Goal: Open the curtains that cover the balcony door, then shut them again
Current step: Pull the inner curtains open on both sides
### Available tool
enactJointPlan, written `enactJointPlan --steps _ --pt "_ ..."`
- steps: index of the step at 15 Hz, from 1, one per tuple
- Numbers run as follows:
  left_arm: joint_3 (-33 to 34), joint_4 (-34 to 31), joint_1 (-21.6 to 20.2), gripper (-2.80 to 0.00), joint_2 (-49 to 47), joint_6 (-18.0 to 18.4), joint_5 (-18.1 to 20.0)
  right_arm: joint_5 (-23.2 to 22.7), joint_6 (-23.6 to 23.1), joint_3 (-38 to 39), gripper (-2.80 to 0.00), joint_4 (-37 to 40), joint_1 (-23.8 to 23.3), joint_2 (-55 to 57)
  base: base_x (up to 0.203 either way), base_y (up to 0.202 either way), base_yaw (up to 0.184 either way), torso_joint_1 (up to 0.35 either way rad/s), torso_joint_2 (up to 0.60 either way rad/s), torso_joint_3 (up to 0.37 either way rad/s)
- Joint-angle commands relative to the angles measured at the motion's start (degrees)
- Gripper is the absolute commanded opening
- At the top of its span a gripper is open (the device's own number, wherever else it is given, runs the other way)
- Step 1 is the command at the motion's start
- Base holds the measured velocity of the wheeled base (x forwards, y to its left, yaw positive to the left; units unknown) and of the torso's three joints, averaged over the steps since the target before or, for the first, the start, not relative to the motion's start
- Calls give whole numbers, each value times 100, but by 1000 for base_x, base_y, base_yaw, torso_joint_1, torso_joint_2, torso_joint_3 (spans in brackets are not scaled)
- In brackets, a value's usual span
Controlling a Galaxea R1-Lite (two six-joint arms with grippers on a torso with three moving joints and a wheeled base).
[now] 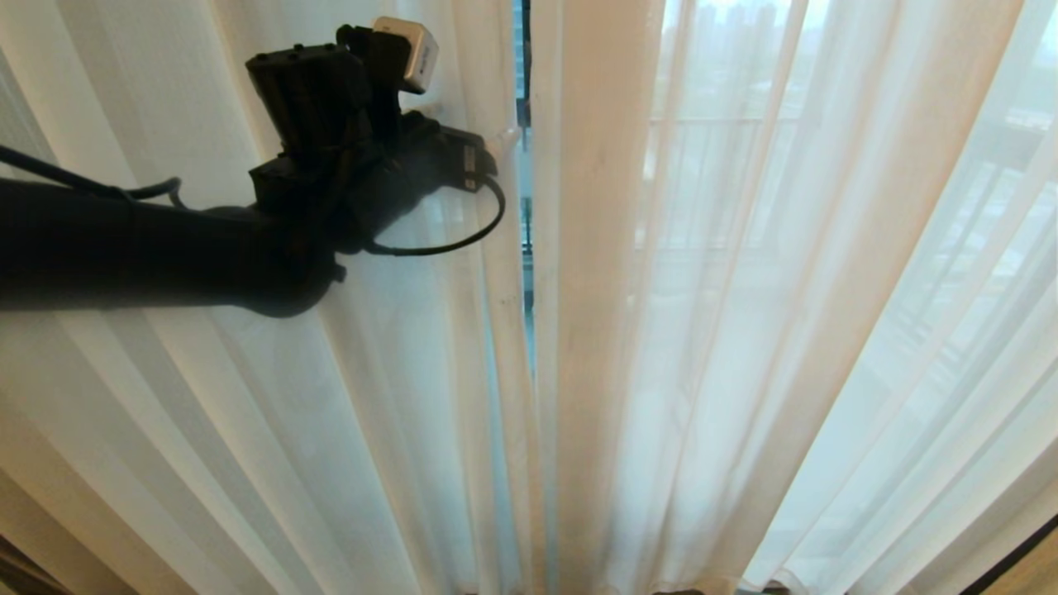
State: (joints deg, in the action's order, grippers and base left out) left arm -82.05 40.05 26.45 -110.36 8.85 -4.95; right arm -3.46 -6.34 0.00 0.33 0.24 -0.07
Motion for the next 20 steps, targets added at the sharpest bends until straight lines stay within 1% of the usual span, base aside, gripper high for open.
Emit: enactJointPlan --steps 1,5,7,11,12,16,20 --pt "-3 21 7 0 -28 2 -6 -5 -8 0 -280 2 2 7 0 0 0 0 0 0" --pt "-146 21 9 0 -148 2 -32 2 -8 0 -280 2 3 7 0 0 0 0 0 0" --pt "-386 21 2 0 -299 2 -164 -5 -8 0 -280 2 2 7 0 0 0 0 0 0" --pt "-417 21 -63 0 -346 2 -217 0 -8 0 -280 2 2 7 0 0 0 0 0 0" --pt "-417 21 -88 -280 -346 2 -212 0 -8 0 -280 2 11 7 0 0 0 0 0 0" --pt "-425 55 -97 -280 -303 2 -216 -5 -8 0 -280 2 2 7 0 0 0 0 0 0" --pt "-399 56 -114 -280 -196 2 -313 -4 -8 0 -280 2 2 7 0 0 0 0 0 0"
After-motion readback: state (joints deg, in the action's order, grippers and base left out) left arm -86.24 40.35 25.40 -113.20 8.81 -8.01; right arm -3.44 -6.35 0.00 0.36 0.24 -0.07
